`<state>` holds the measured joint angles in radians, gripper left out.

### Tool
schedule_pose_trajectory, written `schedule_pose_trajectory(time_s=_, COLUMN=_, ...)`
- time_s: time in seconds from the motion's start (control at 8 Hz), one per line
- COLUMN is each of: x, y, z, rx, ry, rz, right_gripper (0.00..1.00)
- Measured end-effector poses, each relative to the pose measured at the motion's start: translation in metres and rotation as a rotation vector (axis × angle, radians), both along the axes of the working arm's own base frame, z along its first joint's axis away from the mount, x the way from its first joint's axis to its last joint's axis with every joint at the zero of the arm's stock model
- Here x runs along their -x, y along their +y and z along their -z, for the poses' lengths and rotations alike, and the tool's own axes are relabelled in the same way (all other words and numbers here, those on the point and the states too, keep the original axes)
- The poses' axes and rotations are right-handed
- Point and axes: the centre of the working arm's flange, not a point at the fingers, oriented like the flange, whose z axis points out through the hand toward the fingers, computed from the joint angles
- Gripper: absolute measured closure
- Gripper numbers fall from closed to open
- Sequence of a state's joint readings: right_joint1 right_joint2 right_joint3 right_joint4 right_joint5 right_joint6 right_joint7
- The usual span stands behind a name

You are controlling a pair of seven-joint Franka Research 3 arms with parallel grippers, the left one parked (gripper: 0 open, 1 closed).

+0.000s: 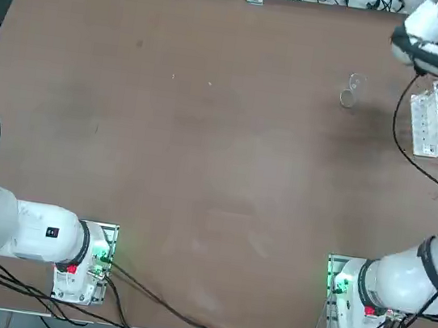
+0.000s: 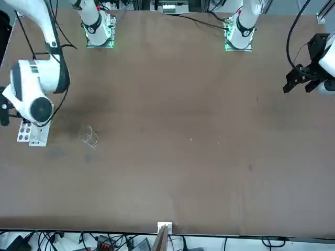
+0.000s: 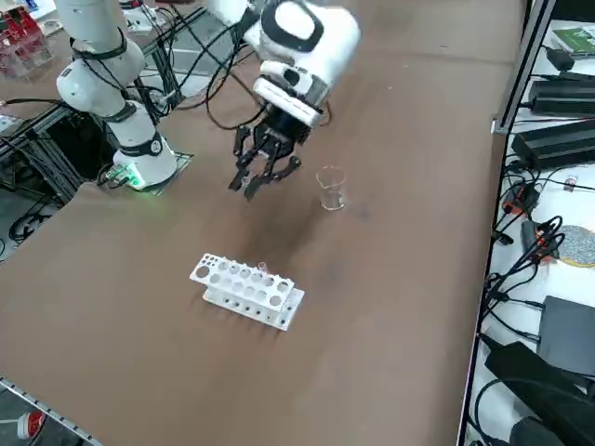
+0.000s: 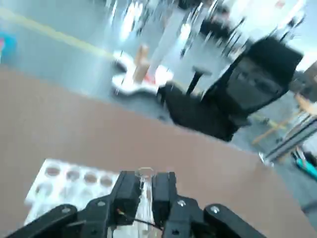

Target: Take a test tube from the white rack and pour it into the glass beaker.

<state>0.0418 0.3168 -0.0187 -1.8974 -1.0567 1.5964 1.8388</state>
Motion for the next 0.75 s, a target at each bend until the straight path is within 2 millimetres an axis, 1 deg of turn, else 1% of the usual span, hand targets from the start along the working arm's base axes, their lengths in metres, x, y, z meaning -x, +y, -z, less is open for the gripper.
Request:
schedule_pose_trajectory(time_s=0.25, x=0.024, y=-0.020, z=0.037, rx=0.209, ry=-0.084, rz=-0.024, right_gripper=0.81)
schedule_pose_trajectory(time_s=0.38, x=0.033, y=-0.030, z=0.046, rx=0.281, ry=-0.130, rz=-0.029, right_gripper=0.81)
schedule_pose_trajectory(time_s=0.75, x=0.044, y=-0.049, z=0.056, rx=0.421, ry=-0.286, rz=-0.025, right_gripper=0.81)
